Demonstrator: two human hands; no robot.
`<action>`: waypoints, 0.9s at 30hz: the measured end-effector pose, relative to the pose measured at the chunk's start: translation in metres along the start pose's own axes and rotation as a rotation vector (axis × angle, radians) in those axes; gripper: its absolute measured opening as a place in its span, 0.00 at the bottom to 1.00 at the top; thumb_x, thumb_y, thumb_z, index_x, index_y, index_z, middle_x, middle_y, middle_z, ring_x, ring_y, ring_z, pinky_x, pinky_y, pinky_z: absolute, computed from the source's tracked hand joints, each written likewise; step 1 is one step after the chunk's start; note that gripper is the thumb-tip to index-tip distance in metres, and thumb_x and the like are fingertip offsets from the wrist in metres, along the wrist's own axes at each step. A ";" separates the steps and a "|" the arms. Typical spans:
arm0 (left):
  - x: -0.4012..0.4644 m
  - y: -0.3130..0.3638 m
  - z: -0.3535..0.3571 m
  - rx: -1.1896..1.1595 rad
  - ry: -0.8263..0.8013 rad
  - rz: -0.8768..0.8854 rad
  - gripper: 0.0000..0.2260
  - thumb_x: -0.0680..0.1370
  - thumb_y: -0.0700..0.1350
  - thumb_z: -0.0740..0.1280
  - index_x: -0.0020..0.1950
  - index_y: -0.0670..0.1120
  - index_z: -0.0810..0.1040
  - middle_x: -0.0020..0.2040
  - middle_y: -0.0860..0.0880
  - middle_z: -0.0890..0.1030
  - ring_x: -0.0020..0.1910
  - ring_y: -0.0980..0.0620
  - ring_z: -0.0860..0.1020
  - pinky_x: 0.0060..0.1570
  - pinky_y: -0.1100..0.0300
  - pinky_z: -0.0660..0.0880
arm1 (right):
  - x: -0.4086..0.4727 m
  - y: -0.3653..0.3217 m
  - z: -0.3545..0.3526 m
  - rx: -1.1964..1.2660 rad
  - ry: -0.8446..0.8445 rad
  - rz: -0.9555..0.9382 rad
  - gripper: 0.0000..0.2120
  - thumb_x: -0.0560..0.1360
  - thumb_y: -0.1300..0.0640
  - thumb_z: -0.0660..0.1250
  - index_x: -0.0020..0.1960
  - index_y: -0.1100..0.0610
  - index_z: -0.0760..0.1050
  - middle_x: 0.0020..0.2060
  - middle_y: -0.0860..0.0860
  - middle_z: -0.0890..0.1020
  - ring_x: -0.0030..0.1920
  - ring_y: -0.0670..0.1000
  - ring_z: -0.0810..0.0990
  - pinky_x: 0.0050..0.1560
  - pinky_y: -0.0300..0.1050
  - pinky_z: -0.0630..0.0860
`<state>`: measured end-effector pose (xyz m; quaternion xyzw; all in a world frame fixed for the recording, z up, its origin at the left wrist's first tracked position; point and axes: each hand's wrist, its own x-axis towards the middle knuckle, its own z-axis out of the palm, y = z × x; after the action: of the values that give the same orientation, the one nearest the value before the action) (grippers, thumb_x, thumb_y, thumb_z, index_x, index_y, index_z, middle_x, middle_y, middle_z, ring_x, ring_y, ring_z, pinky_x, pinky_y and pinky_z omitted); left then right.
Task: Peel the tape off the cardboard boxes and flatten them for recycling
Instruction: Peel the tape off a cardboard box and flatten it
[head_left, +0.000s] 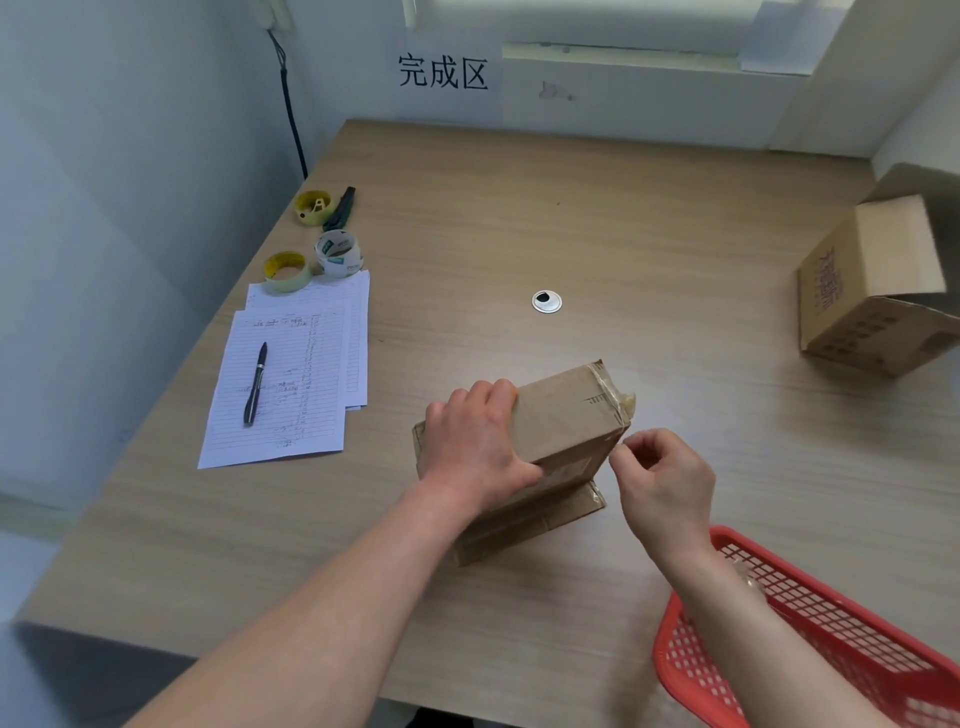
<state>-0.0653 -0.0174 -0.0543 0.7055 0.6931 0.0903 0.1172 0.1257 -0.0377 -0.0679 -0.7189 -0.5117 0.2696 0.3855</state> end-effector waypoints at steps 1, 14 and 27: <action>0.000 0.000 0.000 -0.001 -0.001 -0.002 0.30 0.62 0.62 0.74 0.59 0.54 0.68 0.55 0.54 0.74 0.54 0.48 0.73 0.53 0.51 0.69 | 0.000 -0.003 0.001 0.034 0.018 0.018 0.09 0.72 0.64 0.70 0.35 0.55 0.77 0.31 0.49 0.80 0.34 0.48 0.77 0.33 0.32 0.69; 0.001 0.000 -0.001 -0.013 -0.002 0.000 0.30 0.62 0.62 0.74 0.58 0.55 0.68 0.54 0.54 0.74 0.53 0.49 0.73 0.53 0.51 0.69 | 0.014 -0.007 0.009 -0.127 -0.007 -0.045 0.11 0.74 0.61 0.67 0.33 0.57 0.70 0.28 0.50 0.74 0.32 0.51 0.72 0.32 0.45 0.64; 0.000 0.000 -0.001 -0.014 -0.010 0.004 0.30 0.62 0.62 0.73 0.59 0.55 0.68 0.54 0.54 0.74 0.54 0.48 0.73 0.53 0.51 0.68 | 0.007 -0.001 0.002 0.009 -0.040 -0.012 0.11 0.71 0.63 0.72 0.33 0.51 0.77 0.29 0.46 0.80 0.33 0.43 0.77 0.33 0.30 0.67</action>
<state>-0.0655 -0.0172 -0.0529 0.7063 0.6906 0.0922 0.1255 0.1256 -0.0305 -0.0681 -0.7087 -0.5221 0.2839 0.3801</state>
